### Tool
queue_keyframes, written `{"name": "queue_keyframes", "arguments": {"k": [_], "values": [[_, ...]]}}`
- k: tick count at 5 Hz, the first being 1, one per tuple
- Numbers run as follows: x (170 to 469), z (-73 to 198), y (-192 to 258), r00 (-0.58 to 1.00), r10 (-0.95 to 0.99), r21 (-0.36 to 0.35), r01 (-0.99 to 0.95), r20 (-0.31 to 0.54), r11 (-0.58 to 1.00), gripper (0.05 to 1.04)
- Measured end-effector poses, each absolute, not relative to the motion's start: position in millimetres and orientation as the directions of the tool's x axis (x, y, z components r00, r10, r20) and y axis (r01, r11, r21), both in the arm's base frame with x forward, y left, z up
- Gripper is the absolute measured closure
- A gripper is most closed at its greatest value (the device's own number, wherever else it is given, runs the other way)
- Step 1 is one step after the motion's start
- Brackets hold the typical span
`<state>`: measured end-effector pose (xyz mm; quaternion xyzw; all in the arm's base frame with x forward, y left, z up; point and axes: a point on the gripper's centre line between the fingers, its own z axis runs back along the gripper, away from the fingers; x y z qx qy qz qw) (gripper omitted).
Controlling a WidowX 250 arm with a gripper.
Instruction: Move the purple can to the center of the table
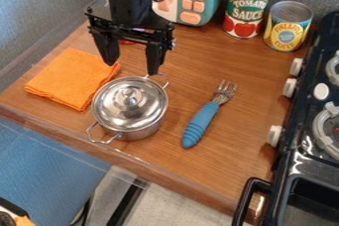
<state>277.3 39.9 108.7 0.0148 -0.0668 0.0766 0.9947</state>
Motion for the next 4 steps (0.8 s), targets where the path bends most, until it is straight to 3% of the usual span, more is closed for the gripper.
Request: {"name": "queue_keyframes", "arguments": {"k": [1, 4], "values": [[275.6, 101.4, 38.9, 0.983, 0.15, 0.015, -0.152, 0.103, 0.988, 0.083], [344.4, 100.8, 161.8, 0.944, 0.326, -0.032, -0.325, 0.057, 0.945, 0.083]]}}
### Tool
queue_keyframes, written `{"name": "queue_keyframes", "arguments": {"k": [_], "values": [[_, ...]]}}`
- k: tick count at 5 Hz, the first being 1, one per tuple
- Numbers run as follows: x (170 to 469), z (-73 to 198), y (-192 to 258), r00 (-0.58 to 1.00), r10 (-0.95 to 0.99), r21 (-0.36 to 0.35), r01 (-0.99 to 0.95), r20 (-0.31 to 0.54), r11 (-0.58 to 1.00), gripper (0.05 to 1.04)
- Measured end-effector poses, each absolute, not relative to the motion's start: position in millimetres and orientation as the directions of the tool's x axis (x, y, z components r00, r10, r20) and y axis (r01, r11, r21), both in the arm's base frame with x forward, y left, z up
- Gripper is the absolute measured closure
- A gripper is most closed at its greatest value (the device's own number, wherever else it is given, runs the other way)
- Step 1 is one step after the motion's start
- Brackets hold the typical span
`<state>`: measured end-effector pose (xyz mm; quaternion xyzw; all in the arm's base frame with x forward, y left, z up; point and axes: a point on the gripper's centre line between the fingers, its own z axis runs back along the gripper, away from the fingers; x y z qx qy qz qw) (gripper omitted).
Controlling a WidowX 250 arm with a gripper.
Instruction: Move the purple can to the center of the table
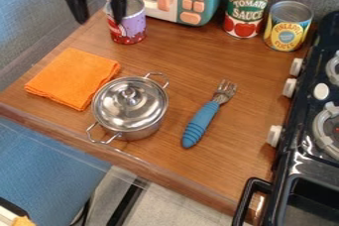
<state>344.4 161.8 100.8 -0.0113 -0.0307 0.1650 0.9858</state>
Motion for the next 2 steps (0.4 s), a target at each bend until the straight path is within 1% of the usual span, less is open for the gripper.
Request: {"name": "queue_keyframes", "arguments": {"k": [1, 2], "values": [[364.6, 99.3, 206.7, 0.947, 0.317, -0.01, -0.317, 0.05, 0.948, 0.083], [387.3, 94.2, 241.1, 0.946, 0.318, 0.014, -0.32, 0.061, 0.947, 0.083]]}}
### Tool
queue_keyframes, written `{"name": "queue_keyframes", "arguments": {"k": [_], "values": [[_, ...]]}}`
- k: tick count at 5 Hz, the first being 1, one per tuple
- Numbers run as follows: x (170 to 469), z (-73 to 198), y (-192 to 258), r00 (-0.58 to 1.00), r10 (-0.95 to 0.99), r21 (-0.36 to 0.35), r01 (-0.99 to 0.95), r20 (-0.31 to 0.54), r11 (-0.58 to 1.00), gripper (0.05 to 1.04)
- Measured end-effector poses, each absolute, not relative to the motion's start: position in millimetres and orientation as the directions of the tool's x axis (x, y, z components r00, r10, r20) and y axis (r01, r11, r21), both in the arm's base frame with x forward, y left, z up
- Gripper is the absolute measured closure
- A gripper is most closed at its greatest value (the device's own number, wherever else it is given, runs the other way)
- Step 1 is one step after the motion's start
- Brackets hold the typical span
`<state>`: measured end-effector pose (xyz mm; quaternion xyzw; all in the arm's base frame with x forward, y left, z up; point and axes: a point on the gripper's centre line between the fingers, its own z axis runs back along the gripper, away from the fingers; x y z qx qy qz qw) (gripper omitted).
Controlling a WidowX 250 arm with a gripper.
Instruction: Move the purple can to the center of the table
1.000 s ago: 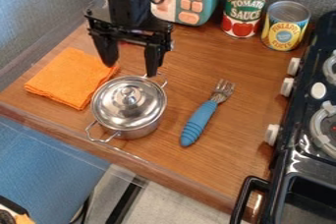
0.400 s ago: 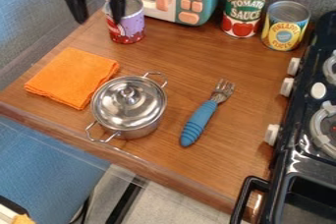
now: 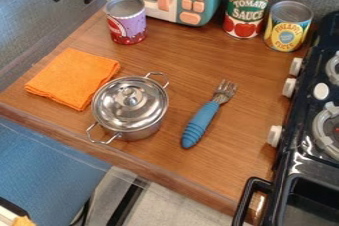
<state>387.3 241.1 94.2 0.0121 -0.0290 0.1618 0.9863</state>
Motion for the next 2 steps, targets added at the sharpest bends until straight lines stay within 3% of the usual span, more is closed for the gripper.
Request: {"name": "queue_keyframes", "arguments": {"k": [2], "values": [[410.7, 87.6, 257.0, 0.964, 0.248, 0.06, -0.254, 0.094, 0.965, 0.083]]}}
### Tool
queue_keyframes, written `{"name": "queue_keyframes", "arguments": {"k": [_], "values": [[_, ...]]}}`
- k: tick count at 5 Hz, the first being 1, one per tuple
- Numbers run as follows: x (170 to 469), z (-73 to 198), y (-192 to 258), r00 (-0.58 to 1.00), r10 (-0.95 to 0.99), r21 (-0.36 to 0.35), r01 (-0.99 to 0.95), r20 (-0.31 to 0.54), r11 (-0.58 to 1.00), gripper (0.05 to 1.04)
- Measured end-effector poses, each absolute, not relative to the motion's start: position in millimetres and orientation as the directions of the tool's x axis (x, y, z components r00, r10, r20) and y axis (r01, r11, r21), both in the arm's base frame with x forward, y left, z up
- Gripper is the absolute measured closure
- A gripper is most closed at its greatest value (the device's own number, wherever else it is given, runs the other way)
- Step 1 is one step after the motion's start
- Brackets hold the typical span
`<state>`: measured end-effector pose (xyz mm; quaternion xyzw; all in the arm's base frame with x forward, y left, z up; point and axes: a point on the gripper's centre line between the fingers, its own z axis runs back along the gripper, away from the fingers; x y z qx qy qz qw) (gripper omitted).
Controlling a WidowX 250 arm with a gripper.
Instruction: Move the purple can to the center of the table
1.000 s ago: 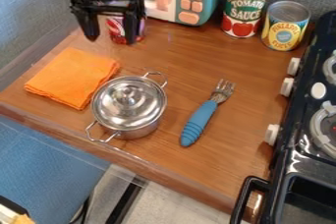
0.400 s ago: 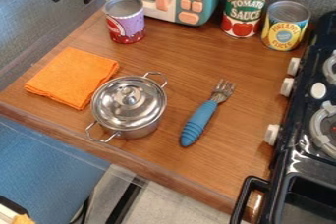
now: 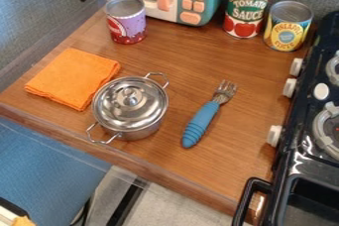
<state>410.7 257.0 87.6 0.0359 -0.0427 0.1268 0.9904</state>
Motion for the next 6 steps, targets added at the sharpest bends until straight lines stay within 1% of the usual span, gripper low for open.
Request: {"name": "queue_keyframes", "arguments": {"k": [1, 2, 3, 4, 6], "values": [[419.3, 75.3, 247.5, 0.966, 0.235, 0.073, -0.243, 0.108, 0.967, 0.083], [429.3, 60.9, 229.0, 0.972, 0.203, 0.078, -0.212, 0.115, 0.974, 0.083], [437.2, 52.4, 214.9, 0.974, 0.184, 0.09, -0.197, 0.129, 0.976, 0.084], [440.4, 52.1, 199.8, 0.978, 0.153, 0.096, -0.167, 0.142, 0.981, 0.084], [445.1, 51.4, 136.8, 0.988, -0.011, 0.085, -0.002, 0.153, 0.996, 0.083]]}}
